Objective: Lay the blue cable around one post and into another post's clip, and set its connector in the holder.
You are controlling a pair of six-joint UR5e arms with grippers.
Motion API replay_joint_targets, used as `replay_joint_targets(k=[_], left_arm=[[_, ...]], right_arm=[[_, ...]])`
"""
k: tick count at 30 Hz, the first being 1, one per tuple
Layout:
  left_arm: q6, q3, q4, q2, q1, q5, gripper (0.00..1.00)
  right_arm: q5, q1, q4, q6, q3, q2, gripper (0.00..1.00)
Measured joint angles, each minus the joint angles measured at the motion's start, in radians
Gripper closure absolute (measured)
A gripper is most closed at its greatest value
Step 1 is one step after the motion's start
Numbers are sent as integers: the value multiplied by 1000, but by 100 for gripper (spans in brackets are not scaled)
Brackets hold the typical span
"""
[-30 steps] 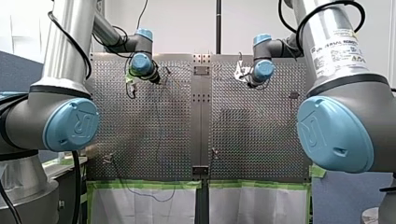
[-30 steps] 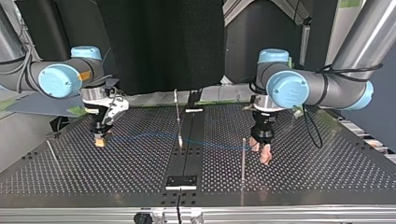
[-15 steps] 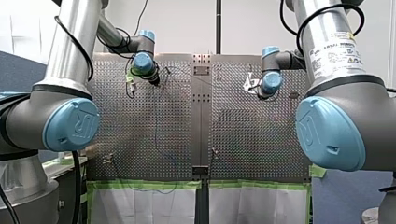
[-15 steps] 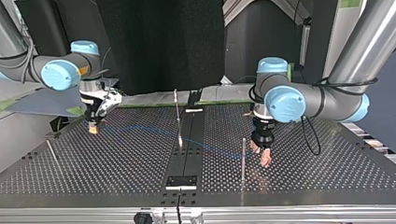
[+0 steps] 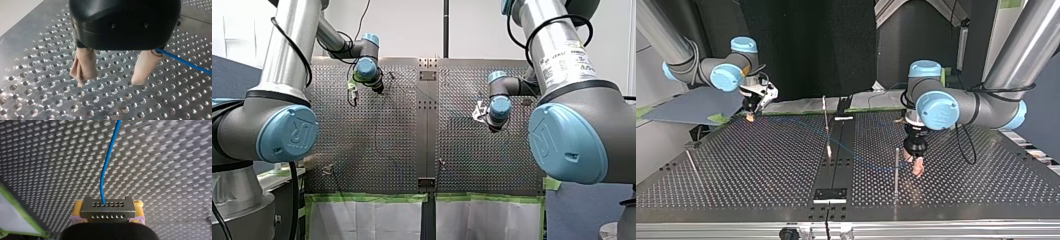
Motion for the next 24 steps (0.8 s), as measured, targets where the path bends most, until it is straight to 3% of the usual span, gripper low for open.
replay_joint_targets(k=[6, 15, 24], left_arm=[[6, -1, 1, 0, -4, -3, 0], [12, -1, -1, -1, -13, -10, 0], [18, -1, -2, 0, -20, -20, 0]], right_arm=[[47, 2, -59, 0, 61, 39, 100], [66, -18, -143, -18, 144, 120, 100], [81, -69, -223, 16, 224, 200, 100]])
